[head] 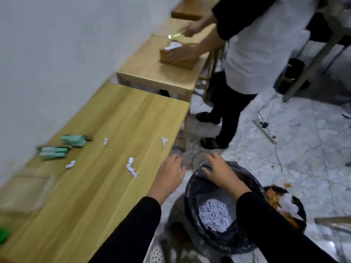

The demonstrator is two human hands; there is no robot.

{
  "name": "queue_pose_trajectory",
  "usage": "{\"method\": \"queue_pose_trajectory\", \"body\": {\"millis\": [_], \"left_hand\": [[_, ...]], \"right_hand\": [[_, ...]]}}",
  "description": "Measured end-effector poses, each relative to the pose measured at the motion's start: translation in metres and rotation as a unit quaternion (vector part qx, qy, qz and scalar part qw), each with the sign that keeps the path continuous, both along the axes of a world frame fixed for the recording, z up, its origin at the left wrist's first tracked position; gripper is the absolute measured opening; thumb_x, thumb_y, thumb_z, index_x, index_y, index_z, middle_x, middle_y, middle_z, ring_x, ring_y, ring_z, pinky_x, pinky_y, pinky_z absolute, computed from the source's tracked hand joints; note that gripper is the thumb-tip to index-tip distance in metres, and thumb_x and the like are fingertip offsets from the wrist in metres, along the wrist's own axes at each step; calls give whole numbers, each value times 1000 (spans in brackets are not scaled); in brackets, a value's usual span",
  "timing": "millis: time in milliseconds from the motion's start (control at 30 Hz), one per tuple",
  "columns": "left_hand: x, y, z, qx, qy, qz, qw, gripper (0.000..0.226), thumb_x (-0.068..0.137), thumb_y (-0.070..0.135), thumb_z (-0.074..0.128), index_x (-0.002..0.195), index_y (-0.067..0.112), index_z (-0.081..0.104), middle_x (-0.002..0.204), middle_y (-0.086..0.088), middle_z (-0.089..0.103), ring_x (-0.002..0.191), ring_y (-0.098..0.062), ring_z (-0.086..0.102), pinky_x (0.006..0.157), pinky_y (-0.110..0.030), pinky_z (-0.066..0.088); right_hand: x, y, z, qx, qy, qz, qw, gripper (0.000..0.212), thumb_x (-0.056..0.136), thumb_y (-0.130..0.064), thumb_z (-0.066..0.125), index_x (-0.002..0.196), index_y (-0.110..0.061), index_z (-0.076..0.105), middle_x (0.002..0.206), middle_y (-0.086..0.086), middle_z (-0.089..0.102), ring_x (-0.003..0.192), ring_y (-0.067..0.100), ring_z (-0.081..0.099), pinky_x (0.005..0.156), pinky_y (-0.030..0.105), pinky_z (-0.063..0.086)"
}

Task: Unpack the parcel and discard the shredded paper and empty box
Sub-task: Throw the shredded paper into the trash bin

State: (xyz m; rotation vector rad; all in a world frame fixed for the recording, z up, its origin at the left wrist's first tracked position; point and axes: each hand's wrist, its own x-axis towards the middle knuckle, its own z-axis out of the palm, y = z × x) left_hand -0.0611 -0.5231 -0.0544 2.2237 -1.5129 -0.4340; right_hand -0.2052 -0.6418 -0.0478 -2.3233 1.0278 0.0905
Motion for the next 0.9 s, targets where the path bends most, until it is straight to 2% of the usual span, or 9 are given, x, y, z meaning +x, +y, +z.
{"method": "queue_pose_trajectory", "body": {"millis": [100,200,333,433,567,667,733,900], "left_hand": [[46,47,1,-45,-7,160,986,35,94,27,46,125,12,50,127,-5,51,116,-21,48,95,-34,42],[85,97,-5,-52,-21,320,946,37,92,31,46,124,11,45,123,-8,51,112,-25,50,88,-37,44],[131,145,-18,-2,-23,445,895,49,93,32,46,133,4,38,133,-16,46,122,-31,44,99,-43,42],[156,157,-29,16,-18,467,884,56,95,35,43,141,5,29,143,-15,37,131,-29,36,107,-43,36],[176,150,-42,46,-16,457,888,62,98,37,36,148,6,15,156,-11,17,144,-24,14,118,-38,18],[185,142,-48,68,-31,440,895,60,99,36,33,148,7,15,158,-9,13,146,-22,10,119,-38,12],[185,139,-50,63,-34,428,901,56,99,32,34,148,8,19,157,-8,17,145,-20,13,119,-37,9],[165,139,-47,26,-22,372,928,47,99,25,37,144,13,30,154,-3,27,144,-15,19,117,-30,7]], "right_hand": [[51,18,9,21,-42,62,997,61,93,-38,49,145,-18,23,144,5,29,130,24,37,99,35,42],[91,26,8,25,-59,97,993,70,92,-49,46,148,-24,12,156,2,12,143,21,17,110,36,32],[134,23,-2,-2,-32,128,991,80,88,-57,43,149,-22,4,159,6,3,146,22,6,115,38,21],[156,26,-14,-22,-4,165,986,90,83,-68,34,149,-17,2,159,9,3,147,23,1,119,38,14],[165,48,-29,-31,-31,238,970,110,66,-85,15,148,-13,-1,159,10,-2,146,21,-6,119,34,5],[177,69,-37,-35,-49,299,952,114,66,-87,25,147,-13,-9,158,9,-12,145,20,-15,118,31,-3],[193,76,-43,-51,-59,323,943,115,69,-84,36,146,-14,-12,157,8,-14,144,19,-17,118,34,-2],[249,81,-49,-87,-75,356,927,110,72,-79,39,148,-10,1,158,16,1,146,26,-3,118,36,4]]}}
